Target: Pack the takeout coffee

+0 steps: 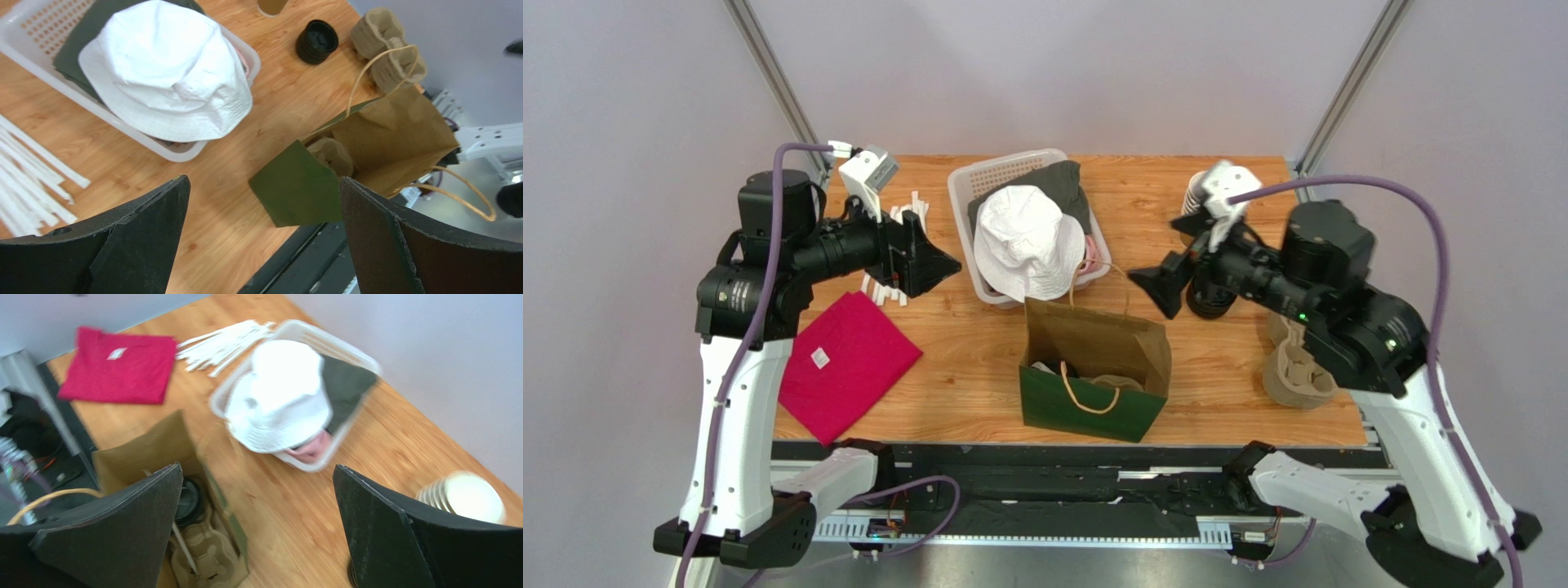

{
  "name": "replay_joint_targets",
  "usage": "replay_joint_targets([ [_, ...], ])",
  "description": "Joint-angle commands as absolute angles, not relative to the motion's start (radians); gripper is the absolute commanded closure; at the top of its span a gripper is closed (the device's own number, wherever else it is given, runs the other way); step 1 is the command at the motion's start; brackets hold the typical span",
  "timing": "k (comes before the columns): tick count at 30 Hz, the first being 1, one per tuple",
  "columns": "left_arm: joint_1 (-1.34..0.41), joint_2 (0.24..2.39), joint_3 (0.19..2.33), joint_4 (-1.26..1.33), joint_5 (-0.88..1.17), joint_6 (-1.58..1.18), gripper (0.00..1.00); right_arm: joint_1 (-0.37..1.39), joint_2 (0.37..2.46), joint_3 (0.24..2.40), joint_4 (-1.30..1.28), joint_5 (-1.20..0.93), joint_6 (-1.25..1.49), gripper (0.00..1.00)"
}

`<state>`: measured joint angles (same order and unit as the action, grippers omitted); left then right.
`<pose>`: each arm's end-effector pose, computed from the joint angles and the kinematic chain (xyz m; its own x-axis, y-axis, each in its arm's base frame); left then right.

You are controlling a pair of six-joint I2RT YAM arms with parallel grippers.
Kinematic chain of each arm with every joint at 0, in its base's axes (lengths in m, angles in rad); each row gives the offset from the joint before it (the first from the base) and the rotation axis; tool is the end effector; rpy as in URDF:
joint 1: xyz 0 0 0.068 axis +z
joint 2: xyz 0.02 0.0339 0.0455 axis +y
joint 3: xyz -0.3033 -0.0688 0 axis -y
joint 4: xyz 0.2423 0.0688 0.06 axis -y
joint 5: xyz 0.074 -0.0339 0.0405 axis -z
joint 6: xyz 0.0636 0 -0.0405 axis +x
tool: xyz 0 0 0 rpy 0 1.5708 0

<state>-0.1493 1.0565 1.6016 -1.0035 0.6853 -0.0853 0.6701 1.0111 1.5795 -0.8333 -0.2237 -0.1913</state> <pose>0.1497 -0.0632 0.5000 -0.4936 0.0076 -0.8696 0.6367 0.6843 -0.3555 0.1183 0.1118 0.5159 -0.0544 -0.2797 -0.9586 -0.7983 0.5888 -0.1265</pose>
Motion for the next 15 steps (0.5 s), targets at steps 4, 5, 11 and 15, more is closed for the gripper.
replay_joint_targets([
  [4, -0.143, 1.192, 1.677, -1.262, 0.511, 0.155, 0.01, 0.384, 0.793, 1.378, -0.844, -0.166, -0.081, 0.00],
  [5, -0.141, 1.201, 1.664, -1.267, 0.462, 0.178, 0.01, 0.367, 0.767, 1.308, -0.850, -0.149, -0.081, 0.00],
  [11, -0.143, 1.161, 1.464, -1.166, 0.416, 0.184, 0.01, 0.239, 0.617, 1.096, -0.882, -0.095, -0.060, 0.00],
  [15, -0.141, 1.128, 1.364, -1.138, 0.397, 0.183, 0.01, 0.192, 0.568, 1.022, -0.888, -0.112, -0.035, 0.00],
])
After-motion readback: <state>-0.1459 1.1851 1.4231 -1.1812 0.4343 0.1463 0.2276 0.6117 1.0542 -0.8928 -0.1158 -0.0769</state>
